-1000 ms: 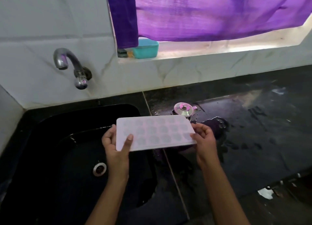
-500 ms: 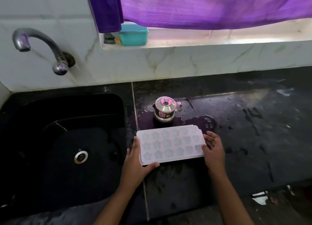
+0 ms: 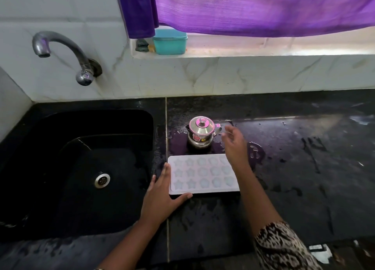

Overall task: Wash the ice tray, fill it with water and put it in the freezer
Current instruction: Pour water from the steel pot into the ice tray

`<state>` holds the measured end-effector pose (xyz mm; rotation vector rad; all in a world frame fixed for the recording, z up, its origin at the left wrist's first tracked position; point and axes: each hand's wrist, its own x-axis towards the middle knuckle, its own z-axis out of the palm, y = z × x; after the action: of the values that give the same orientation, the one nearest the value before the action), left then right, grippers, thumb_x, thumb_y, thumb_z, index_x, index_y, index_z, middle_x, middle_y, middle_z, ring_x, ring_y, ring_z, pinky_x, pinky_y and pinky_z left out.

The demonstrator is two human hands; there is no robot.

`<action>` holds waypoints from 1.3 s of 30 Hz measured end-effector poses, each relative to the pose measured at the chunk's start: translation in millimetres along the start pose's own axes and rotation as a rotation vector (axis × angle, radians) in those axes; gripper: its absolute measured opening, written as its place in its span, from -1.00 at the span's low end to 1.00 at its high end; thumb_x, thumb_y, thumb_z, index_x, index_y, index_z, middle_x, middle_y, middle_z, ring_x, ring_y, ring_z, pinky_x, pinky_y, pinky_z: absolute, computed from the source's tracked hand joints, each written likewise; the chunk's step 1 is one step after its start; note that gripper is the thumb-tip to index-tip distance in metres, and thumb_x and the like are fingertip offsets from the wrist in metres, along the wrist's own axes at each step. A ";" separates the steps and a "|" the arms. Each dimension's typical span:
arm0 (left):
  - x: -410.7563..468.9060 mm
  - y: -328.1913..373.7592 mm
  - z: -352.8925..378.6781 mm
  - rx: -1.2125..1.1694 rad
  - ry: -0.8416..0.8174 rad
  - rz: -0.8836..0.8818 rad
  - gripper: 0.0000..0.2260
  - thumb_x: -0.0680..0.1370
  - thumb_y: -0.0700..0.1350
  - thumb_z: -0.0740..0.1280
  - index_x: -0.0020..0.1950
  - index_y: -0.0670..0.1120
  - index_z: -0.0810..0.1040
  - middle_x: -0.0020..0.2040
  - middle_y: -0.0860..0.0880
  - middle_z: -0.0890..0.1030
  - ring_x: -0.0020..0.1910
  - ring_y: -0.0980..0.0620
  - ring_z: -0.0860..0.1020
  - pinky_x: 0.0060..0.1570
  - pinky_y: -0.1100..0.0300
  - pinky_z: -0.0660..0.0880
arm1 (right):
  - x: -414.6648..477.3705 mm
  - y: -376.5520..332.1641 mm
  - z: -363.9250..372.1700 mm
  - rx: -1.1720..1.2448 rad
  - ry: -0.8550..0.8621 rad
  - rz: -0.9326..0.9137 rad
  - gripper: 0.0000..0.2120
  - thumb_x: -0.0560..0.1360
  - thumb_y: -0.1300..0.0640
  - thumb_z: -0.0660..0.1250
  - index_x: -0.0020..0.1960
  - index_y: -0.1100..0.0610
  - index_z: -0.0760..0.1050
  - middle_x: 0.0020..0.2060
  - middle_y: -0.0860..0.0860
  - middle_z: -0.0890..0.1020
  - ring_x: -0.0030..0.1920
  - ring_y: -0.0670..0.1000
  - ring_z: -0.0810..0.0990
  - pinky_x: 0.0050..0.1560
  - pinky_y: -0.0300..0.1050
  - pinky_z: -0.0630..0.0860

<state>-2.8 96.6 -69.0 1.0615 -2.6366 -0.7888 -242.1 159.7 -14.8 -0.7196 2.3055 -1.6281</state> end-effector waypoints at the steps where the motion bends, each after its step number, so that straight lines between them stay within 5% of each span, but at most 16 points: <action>1: -0.3 0.2 0.0 0.006 0.002 0.001 0.10 0.23 0.65 -0.08 0.58 0.00 -0.15 0.52 0.20 -0.14 0.46 0.34 -0.07 0.42 0.32 -0.24 | 10.1 -2.2 6.2 0.017 -0.019 0.007 -0.74 0.56 0.12 0.26 0.23 0.13 0.48 0.16 0.05 0.56 0.10 -0.05 0.52 0.13 -0.13 0.47; 4: 0.1 2.0 0.8 0.024 0.020 -0.004 0.06 0.25 0.63 -0.06 0.57 0.03 -0.17 0.52 0.22 -0.13 0.45 0.35 -0.06 0.42 0.32 -0.23 | 30.6 -4.1 19.0 0.002 -0.095 0.060 -0.75 0.59 -0.01 0.21 0.15 0.12 0.48 0.04 0.02 0.58 0.03 -0.03 0.53 0.08 -0.08 0.48; 8: 1.9 0.7 4.0 0.040 0.029 0.000 0.05 0.27 0.62 -0.05 0.58 0.02 -0.13 0.53 0.20 -0.09 0.47 0.32 -0.03 0.43 0.30 -0.21 | 39.4 5.6 25.2 -0.010 -0.123 0.061 -0.64 0.53 -0.09 0.29 -0.22 0.19 0.39 -0.33 0.07 0.47 -0.30 -0.02 0.43 -0.25 -0.10 0.36; 14: 2.4 0.4 4.9 0.057 0.047 0.004 0.02 0.27 0.62 -0.06 0.56 0.05 -0.18 0.52 0.22 -0.12 0.46 0.35 -0.05 0.42 0.34 -0.24 | 33.4 14.8 31.3 0.438 -0.238 0.158 -0.65 0.51 0.16 0.35 -0.37 0.12 0.28 -0.46 0.03 0.35 -0.42 -0.07 0.29 -0.38 -0.17 0.25; 18: 2.9 1.4 3.7 0.055 0.057 0.011 0.04 0.27 0.63 -0.08 0.57 0.02 -0.13 0.52 0.22 -0.10 0.46 0.35 -0.04 0.41 0.35 -0.24 | 35.2 2.1 43.8 0.676 -0.123 0.262 -0.63 0.50 0.30 0.30 -0.40 0.10 0.24 -0.57 -0.11 0.34 -0.50 -0.15 0.28 -0.42 -0.26 0.23; 28: 3.0 -1.6 1.4 -0.049 0.056 0.020 -0.04 0.33 0.51 0.18 0.56 0.06 -0.05 0.50 0.24 -0.01 0.45 0.36 0.01 0.44 0.32 -0.20 | 20.5 -17.0 26.4 0.988 0.030 0.221 -0.60 0.51 0.39 0.24 -0.44 0.06 0.39 -0.56 -0.12 0.46 -0.50 -0.17 0.41 -0.42 -0.35 0.38; 39: 6.0 -7.1 2.3 -0.015 0.044 0.013 0.00 0.32 0.50 0.13 0.58 -0.02 -0.07 0.58 0.08 -0.02 0.53 0.18 -0.13 0.46 0.20 -0.25 | -21.1 -32.5 -1.0 0.859 0.030 0.170 -0.54 0.49 0.38 0.25 -0.52 0.03 0.40 -0.53 -0.10 0.50 -0.47 -0.12 0.45 -0.39 -0.30 0.43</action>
<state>-3.8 89.1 -74.9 1.0445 -2.5944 -0.7728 -216.2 162.8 13.8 -0.2789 1.3770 -2.2559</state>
